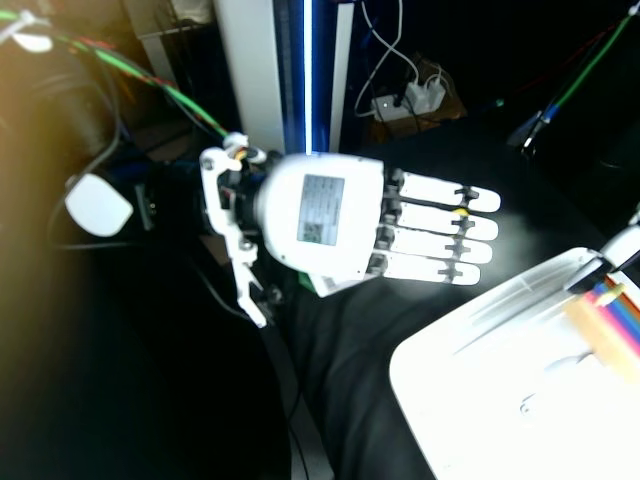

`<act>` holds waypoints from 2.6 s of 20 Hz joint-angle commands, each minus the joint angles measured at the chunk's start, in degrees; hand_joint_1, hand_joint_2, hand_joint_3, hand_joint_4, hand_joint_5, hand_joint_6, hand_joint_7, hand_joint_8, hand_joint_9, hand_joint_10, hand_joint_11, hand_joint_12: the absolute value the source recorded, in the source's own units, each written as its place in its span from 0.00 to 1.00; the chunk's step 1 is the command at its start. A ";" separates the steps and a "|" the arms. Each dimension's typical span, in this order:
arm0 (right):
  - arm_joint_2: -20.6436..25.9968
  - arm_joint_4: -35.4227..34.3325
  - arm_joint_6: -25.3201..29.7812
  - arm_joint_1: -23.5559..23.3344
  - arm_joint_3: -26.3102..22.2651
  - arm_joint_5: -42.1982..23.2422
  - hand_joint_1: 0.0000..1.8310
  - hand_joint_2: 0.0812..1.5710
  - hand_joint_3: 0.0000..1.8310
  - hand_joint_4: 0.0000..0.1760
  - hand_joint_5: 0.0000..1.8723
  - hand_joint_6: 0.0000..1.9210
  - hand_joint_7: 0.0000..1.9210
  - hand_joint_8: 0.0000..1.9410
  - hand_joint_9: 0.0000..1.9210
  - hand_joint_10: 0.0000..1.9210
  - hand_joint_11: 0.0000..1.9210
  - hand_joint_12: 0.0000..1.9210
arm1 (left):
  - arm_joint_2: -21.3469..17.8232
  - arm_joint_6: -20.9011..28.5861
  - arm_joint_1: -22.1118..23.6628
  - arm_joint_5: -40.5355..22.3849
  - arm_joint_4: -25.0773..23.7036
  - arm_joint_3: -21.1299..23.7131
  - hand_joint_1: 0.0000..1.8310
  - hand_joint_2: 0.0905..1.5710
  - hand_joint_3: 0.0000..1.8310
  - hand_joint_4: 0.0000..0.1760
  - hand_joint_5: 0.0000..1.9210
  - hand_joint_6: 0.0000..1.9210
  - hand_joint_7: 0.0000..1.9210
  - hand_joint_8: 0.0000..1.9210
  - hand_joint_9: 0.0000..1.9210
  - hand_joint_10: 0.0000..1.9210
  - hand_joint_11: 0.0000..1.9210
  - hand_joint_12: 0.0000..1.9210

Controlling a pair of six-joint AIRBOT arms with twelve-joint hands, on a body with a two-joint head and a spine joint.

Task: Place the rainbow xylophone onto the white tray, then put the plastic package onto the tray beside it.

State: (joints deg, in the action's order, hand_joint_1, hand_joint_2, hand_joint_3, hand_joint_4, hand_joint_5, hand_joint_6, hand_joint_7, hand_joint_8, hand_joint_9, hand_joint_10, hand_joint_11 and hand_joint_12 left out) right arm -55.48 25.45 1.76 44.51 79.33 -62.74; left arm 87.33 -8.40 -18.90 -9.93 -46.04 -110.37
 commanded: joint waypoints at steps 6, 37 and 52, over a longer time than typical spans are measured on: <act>-0.39 -2.32 0.52 -2.78 0.11 -6.22 0.51 0.49 0.00 0.15 0.17 0.00 0.17 0.00 0.17 0.00 0.17 0.06 | 2.09 1.82 -0.76 -0.57 2.39 -3.58 0.56 0.55 0.00 0.00 0.29 0.00 0.34 0.00 0.32 0.00 0.03 0.48; -0.06 0.61 1.65 -6.59 -1.30 -5.98 0.39 0.46 0.00 0.52 0.04 0.00 0.10 0.00 0.07 0.00 0.12 0.03 | -2.57 1.06 0.20 -5.59 2.84 1.86 0.45 0.43 0.00 0.84 0.00 0.00 0.00 0.00 0.00 0.00 0.00 0.00; 5.54 39.67 20.80 -24.07 -2.63 15.77 0.37 0.39 0.00 0.00 0.00 0.00 0.04 0.00 0.00 0.00 0.04 0.01 | -21.22 -1.97 7.02 -11.66 -12.26 22.97 0.40 0.38 0.00 0.52 0.00 0.00 0.00 0.00 0.01 0.00 0.03 0.01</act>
State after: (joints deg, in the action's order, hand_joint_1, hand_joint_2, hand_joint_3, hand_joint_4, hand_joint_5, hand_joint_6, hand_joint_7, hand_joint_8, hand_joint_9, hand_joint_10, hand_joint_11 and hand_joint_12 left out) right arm -49.91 68.60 22.28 21.23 76.86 -45.69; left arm 66.13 -10.55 -12.91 -18.33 -59.88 -87.48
